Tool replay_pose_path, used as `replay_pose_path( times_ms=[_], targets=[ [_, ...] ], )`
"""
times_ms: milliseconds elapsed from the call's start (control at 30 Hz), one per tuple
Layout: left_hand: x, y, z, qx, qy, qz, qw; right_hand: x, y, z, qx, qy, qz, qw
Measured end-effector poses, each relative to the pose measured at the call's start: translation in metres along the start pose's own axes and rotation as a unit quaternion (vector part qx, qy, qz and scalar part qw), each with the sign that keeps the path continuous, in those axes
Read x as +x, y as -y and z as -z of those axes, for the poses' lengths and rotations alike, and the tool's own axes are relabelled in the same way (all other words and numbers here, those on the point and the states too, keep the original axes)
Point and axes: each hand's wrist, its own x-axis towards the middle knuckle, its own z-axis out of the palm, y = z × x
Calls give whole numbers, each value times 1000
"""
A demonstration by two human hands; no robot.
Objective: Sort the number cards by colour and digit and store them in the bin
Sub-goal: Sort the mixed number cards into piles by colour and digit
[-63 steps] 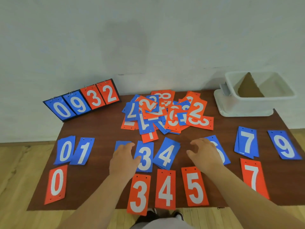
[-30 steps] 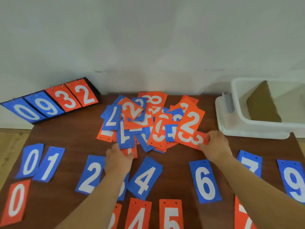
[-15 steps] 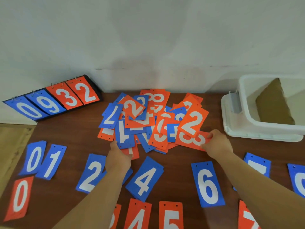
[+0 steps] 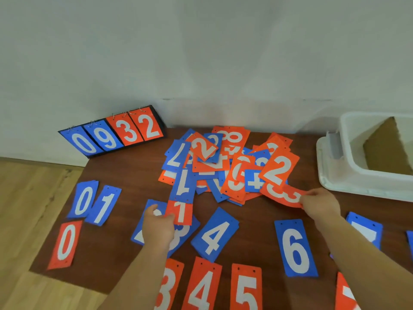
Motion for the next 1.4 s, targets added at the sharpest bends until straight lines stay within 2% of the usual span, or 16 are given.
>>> replay_pose_path(
  times_ms=[133,333,400,467,633,833,933,1033,1100,1167,1300,1400],
  targets=[
    [-7,11,32,24,-16,-22,999,-33,-5,11,22,-20,32,999],
    [4,29,86,31,-23,-116,993,-110,2,21,81,-51,138,986],
    [13,32,105,19,4,-156,987,-138,8,19,86,-58,152,983],
    [17,28,126,23,63,-192,979,-166,17,14,91,-52,177,979],
    [0,3,180,79,195,-316,925,-233,61,-8,56,14,292,955],
    [-34,-26,234,122,281,-471,827,-315,128,-34,-29,81,461,883],
    [-35,-30,253,143,330,-481,799,-347,150,-47,-27,105,495,862],
    [-33,-28,264,180,371,-453,791,-369,159,-59,0,120,502,857],
    [-33,-23,268,186,367,-445,795,-378,160,-69,17,119,486,866],
    [-30,-16,270,154,328,-444,820,-383,158,-76,34,104,445,889],
    [-18,-1,270,-2,255,-368,894,-387,142,-84,66,146,324,932],
    [-15,9,269,-99,184,-315,926,-396,127,-98,153,187,251,938]
  ],
)
